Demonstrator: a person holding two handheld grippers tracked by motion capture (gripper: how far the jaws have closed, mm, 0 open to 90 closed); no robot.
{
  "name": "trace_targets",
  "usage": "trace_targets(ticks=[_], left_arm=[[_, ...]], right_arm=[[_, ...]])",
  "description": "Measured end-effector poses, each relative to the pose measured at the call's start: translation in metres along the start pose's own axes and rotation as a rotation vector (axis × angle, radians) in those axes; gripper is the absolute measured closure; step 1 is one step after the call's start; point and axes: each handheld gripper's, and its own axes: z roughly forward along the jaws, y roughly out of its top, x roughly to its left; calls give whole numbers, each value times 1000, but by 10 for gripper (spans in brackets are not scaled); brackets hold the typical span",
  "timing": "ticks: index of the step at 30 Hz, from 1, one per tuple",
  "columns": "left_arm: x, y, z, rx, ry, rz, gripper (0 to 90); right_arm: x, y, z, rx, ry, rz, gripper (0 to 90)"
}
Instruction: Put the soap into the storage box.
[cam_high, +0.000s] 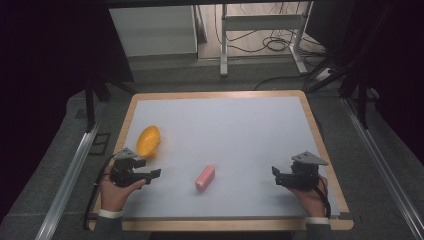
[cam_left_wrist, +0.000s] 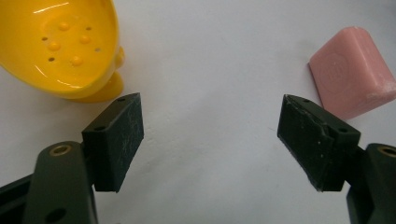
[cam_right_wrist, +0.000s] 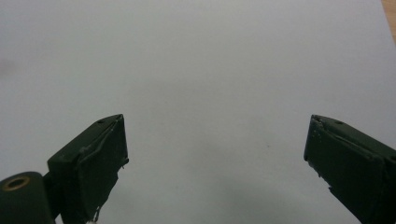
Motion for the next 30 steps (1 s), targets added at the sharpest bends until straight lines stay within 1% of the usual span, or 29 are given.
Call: trace_targets(ticks=[3,8,20,30], left_arm=[[0,0,1,6,2,3,231],[0,-1,4,22,5,10,230],[-1,-1,5,28,4,16,230],[-2,-1,3,28,6,20,230]], right_arm=[[0,-1,2,12,-15,-12,60],[0,-3,6,35,-24,-12,72],[-4,-4,2,24,-35,-1,73],[-3,-4,3,32,-34,-15,76]])
